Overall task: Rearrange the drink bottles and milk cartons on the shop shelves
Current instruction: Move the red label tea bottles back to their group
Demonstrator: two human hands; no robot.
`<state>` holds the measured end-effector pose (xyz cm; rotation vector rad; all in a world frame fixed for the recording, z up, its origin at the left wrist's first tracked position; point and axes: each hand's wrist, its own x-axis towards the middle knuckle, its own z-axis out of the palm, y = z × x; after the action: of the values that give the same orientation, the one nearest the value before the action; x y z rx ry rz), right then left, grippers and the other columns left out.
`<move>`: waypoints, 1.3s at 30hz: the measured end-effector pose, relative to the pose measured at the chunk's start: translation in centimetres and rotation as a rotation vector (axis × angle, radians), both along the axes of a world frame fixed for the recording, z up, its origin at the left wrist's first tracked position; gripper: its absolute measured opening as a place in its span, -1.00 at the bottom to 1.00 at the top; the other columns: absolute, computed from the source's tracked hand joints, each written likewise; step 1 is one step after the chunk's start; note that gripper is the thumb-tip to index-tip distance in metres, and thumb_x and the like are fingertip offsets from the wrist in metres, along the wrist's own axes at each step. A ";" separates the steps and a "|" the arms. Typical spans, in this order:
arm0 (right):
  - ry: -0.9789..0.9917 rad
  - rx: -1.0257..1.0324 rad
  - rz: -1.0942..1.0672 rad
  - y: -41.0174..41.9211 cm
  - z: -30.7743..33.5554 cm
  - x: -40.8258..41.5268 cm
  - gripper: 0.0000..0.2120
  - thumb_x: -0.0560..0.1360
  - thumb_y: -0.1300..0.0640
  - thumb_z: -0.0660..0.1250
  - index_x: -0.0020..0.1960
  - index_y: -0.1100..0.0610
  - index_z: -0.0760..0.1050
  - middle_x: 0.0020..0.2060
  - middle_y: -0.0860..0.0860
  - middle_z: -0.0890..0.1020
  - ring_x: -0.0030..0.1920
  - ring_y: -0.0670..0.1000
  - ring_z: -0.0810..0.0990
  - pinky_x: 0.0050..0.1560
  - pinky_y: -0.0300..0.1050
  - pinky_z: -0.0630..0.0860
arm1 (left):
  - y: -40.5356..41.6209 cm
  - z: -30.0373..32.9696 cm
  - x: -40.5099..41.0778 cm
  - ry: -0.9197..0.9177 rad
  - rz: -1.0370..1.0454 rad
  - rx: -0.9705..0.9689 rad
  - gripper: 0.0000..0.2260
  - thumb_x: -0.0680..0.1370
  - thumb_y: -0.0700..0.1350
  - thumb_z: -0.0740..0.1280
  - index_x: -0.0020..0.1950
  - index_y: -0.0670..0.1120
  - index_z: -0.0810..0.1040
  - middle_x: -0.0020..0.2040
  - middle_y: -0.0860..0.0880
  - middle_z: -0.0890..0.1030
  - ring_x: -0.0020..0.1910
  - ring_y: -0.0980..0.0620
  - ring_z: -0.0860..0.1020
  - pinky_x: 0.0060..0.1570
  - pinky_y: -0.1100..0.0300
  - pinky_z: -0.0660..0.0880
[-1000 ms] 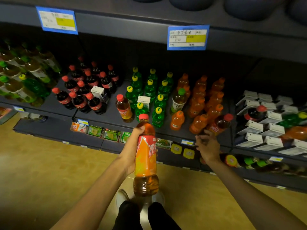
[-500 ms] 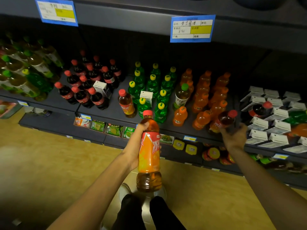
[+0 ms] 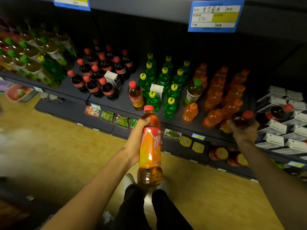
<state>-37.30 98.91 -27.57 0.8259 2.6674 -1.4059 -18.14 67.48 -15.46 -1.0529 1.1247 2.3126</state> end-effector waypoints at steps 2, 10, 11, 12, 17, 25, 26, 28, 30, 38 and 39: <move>-0.001 0.000 0.018 0.1 0.0 -0.2 -0.21 0.35 0.05 0.59 0.43 0.20 0.27 0.34 0.24 0.49 0.32 0.25 0.50 0.34 0.15 0.45 | 0.1 0.1 0.1 -0.005 0.003 -0.020 -0.31 0.32 0.27 0.34 0.29 -0.17 0.49 -0.13 -0.15 0.66 -0.24 -0.06 0.65 -0.17 0.06 0.58; 0.051 -0.013 0.043 0.2 0.9 0.3 -0.31 0.40 0.13 0.56 0.40 0.28 0.32 0.33 0.24 0.50 0.34 0.21 0.47 0.35 -0.02 0.36 | 0.0 -0.2 1.0 -0.008 0.037 -0.060 -0.32 0.34 0.26 0.33 0.33 -0.12 0.46 0.02 -0.19 0.66 -0.24 -0.06 0.66 -0.19 0.05 0.57; 0.058 -0.018 0.041 0.5 0.9 0.7 -0.30 0.39 0.13 0.57 0.39 0.28 0.32 0.33 0.24 0.50 0.34 0.22 0.47 0.36 -0.01 0.36 | 0.1 -0.2 1.1 -0.008 0.035 -0.063 -0.32 0.34 0.26 0.32 0.33 -0.12 0.46 0.01 -0.18 0.67 -0.24 -0.06 0.66 -0.18 0.05 0.57; 0.062 -0.022 0.038 0.8 0.7 1.2 -0.30 0.38 0.12 0.57 0.39 0.28 0.32 0.33 0.24 0.50 0.34 0.22 0.47 0.37 0.02 0.37 | 0.1 -0.1 1.1 -0.007 0.032 -0.064 -0.33 0.35 0.26 0.32 0.33 -0.12 0.46 -0.01 -0.17 0.67 -0.24 -0.06 0.66 -0.18 0.05 0.57; 0.123 -0.073 0.031 2.1 1.2 4.2 -0.33 0.35 0.13 0.59 0.33 0.28 0.35 0.23 0.25 0.56 0.25 0.21 0.54 0.32 0.09 0.45 | 0.8 0.1 1.0 0.007 0.011 -0.020 -0.31 0.35 0.26 0.34 0.33 -0.16 0.47 -0.08 -0.16 0.66 -0.24 -0.06 0.65 -0.19 0.05 0.57; 0.236 -0.216 0.129 1.7 6.1 7.9 -0.52 0.41 0.17 0.54 0.26 0.23 0.47 0.06 0.03 0.62 0.00 -0.09 0.61 0.06 -0.38 0.51 | 2.7 1.0 0.3 0.069 -0.039 0.018 -0.34 0.33 0.26 0.35 0.27 -0.15 0.49 -0.09 -0.16 0.64 -0.22 -0.08 0.62 -0.16 0.06 0.57; 0.262 -0.262 0.153 1.2 6.9 8.2 -0.57 0.45 0.19 0.50 0.26 0.22 0.48 0.02 -0.01 0.61 -0.06 -0.22 0.60 -0.03 -0.49 0.48 | 2.8 1.2 0.2 0.074 -0.036 0.016 -0.34 0.32 0.26 0.35 0.26 -0.15 0.49 -0.10 -0.16 0.65 -0.21 -0.08 0.62 -0.16 0.06 0.56; 0.290 -0.344 0.212 -0.2 8.4 8.6 -0.69 0.52 0.16 0.42 0.23 0.16 0.49 -0.03 -0.07 0.60 -0.13 -0.36 0.58 -0.09 -0.50 0.48 | 3.0 1.5 0.2 0.087 -0.026 0.014 -0.38 0.33 0.25 0.34 0.23 -0.14 0.51 -0.12 -0.15 0.66 -0.21 -0.08 0.61 -0.15 0.06 0.55; 0.271 -0.426 0.238 -2.1 9.9 8.8 -0.83 0.58 0.07 0.34 0.16 0.06 0.52 -0.04 -0.09 0.61 -0.11 -0.32 0.59 -0.03 -0.32 0.53 | 2.9 1.9 0.5 0.098 -0.015 0.012 -0.40 0.33 0.25 0.33 0.21 -0.14 0.52 -0.12 -0.14 0.66 -0.21 -0.08 0.61 -0.15 0.07 0.55; -0.168 -0.871 0.419 -11.8 13.8 11.2 -0.31 0.38 -0.37 0.22 0.33 0.08 0.41 -0.03 0.21 0.65 -0.18 0.14 0.70 -0.25 -0.02 0.64 | -0.1 2.5 3.2 0.123 0.112 -0.001 -0.40 0.36 0.23 0.34 0.22 -0.18 0.52 -0.15 -0.17 0.66 -0.24 -0.09 0.62 -0.21 0.09 0.57; -0.223 -0.907 0.441 -13.0 13.9 11.7 -0.31 0.38 -0.36 0.21 0.29 0.12 0.44 -0.09 0.20 0.65 -0.22 0.11 0.68 -0.27 -0.05 0.63 | -0.6 2.6 3.8 0.122 0.138 -0.007 -0.42 0.37 0.22 0.33 0.19 -0.19 0.53 -0.18 -0.16 0.66 -0.26 -0.09 0.61 -0.22 0.10 0.57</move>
<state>-25.65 85.93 -13.66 0.2503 1.5918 -1.9340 -14.38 66.87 -12.83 -1.0339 1.1379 2.5123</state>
